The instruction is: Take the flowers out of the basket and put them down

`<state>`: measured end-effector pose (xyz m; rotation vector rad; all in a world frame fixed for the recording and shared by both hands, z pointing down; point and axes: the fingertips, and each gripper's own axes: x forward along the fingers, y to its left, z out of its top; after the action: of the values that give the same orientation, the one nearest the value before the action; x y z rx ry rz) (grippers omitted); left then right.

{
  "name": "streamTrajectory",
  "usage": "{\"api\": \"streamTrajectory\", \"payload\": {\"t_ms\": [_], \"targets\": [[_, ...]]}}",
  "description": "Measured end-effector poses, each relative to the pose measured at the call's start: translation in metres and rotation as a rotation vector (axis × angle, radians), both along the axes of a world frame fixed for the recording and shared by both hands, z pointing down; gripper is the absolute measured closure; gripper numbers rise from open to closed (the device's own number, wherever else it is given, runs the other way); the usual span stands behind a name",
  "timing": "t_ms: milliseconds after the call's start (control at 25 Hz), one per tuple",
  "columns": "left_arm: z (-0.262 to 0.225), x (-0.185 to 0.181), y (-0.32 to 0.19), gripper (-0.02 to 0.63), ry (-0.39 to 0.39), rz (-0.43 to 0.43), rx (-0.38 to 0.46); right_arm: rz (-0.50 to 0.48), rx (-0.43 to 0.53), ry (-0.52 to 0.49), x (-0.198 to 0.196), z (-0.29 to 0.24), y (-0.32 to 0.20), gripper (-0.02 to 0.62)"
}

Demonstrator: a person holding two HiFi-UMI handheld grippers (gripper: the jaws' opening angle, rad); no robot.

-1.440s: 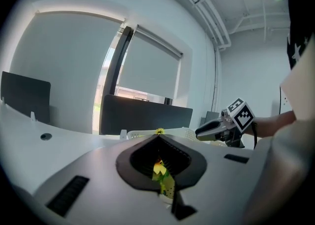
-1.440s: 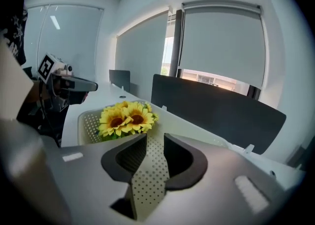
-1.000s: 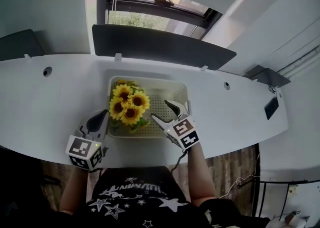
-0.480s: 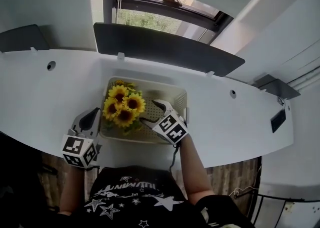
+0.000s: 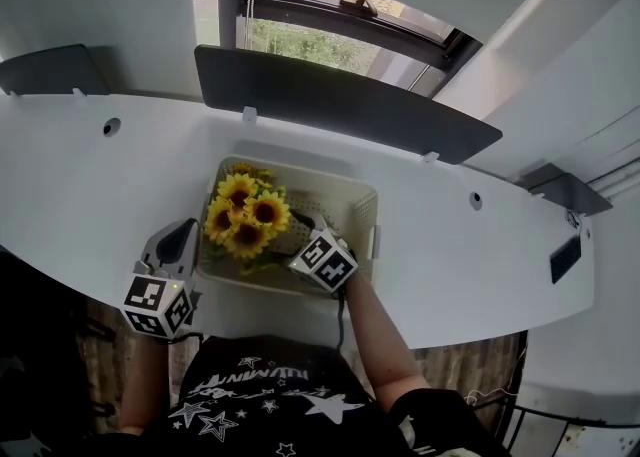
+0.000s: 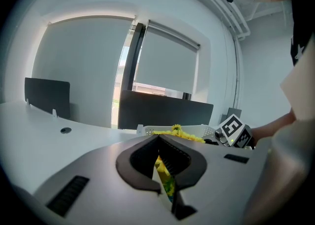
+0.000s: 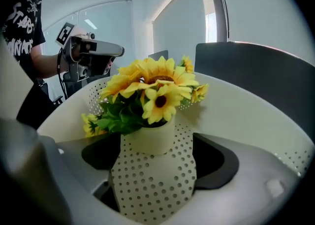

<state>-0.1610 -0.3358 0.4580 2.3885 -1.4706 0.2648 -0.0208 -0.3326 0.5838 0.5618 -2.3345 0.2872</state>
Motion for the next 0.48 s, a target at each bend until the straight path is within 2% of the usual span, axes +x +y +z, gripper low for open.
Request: {"api": "streamTrajectory", "payload": {"t_ms": [200, 480], "targets": [[0.005, 0.001, -0.002, 0.597, -0.002, -0.012, -0.009, -0.006, 0.03, -0.066, -0.013, 0.001, -0.006, 0.133], [0.014, 0.005, -0.004, 0.597, 0.001, 0.004, -0.03, -0.038, 0.054, -0.113, -0.033, 0.011, -0.01, 0.129]]}}
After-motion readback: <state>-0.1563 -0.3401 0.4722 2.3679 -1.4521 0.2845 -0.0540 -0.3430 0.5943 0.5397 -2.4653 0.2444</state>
